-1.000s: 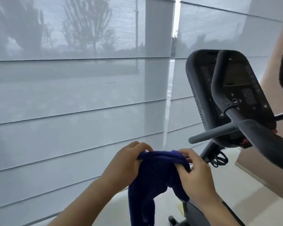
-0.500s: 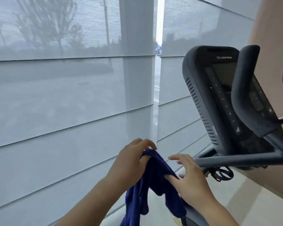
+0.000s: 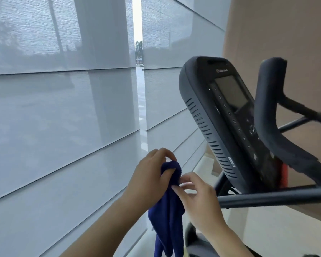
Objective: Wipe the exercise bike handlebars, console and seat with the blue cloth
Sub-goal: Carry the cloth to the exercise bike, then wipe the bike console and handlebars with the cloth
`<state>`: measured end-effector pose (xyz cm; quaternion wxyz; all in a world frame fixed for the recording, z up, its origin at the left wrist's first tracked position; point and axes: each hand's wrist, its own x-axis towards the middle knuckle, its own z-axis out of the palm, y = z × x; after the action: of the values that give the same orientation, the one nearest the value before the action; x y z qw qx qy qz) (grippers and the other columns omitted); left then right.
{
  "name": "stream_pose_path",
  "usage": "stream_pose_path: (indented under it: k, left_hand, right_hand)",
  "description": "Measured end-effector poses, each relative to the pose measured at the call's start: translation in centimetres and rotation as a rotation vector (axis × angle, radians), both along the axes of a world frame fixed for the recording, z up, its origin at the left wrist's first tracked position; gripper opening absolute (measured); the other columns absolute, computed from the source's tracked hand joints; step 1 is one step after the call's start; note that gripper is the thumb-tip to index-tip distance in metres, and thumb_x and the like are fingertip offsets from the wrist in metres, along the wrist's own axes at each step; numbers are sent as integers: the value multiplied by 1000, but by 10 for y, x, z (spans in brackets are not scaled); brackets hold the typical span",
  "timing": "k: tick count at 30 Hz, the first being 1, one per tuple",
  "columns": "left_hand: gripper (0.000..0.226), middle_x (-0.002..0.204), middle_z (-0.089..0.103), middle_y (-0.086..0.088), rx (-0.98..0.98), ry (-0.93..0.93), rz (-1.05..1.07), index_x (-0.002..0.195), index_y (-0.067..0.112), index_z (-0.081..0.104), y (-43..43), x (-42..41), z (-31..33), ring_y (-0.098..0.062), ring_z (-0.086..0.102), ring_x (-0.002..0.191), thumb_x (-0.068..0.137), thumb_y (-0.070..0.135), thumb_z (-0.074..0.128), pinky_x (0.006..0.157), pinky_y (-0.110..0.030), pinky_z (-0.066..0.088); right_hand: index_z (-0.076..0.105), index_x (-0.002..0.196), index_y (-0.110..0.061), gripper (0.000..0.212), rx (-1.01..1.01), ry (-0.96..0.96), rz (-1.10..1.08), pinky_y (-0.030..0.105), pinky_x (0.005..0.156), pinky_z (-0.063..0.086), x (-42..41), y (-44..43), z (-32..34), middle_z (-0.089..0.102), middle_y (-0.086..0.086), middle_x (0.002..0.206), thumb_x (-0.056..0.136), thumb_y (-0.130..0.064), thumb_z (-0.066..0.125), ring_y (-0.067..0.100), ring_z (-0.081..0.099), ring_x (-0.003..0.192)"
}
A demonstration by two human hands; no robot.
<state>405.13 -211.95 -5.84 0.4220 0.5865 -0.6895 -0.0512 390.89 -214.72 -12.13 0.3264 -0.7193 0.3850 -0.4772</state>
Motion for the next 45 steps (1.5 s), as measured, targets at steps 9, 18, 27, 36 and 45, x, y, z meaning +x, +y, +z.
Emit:
stream_pose_path:
  k: [9, 18, 27, 36, 45]
  left_hand:
    - [17, 79, 54, 15, -49, -67, -190, 82, 43, 51, -28, 18, 16, 0, 52, 73, 83, 27, 58, 61, -19, 45]
    - [30, 81, 54, 19, 6, -91, -466, 90, 48, 50, -40, 37, 13, 6, 49, 81, 65, 62, 60, 63, -12, 41]
    - [9, 91, 61, 17, 0, -62, -795, 97, 26, 54, -36, -2, 12, -4, 54, 82, 89, 23, 56, 69, -10, 40]
    - [32, 84, 52, 14, -118, -21, -890, 90, 28, 42, -32, -57, 47, 0, 48, 76, 78, -2, 39, 61, -13, 37]
    - [47, 95, 46, 10, -324, 1, -879, 95, 34, 50, -30, -105, 63, -2, 46, 86, 78, -9, 38, 67, -10, 37]
  right_hand:
    - [55, 105, -44, 37, 46, 66, -124, 21, 74, 52, 7, 1, 17, 66, -24, 97, 73, -42, 73, -2, 59, 98]
    - [59, 101, -45, 42, -148, 55, -437, 6, 68, 41, 12, 33, 28, 66, -26, 89, 89, -5, 55, -1, 62, 84]
    - [59, 113, -38, 44, -236, 96, -598, 5, 80, 42, -20, 75, 67, 65, -27, 106, 90, -1, 53, -8, 58, 101]
    - [54, 91, -27, 37, -184, 94, -880, 7, 64, 45, -80, 101, 82, 64, -10, 89, 77, 5, 64, -3, 59, 81]
    - [62, 99, -39, 34, -211, 174, -878, 13, 62, 49, -109, 110, 75, 65, -18, 89, 76, -18, 74, -1, 62, 83]
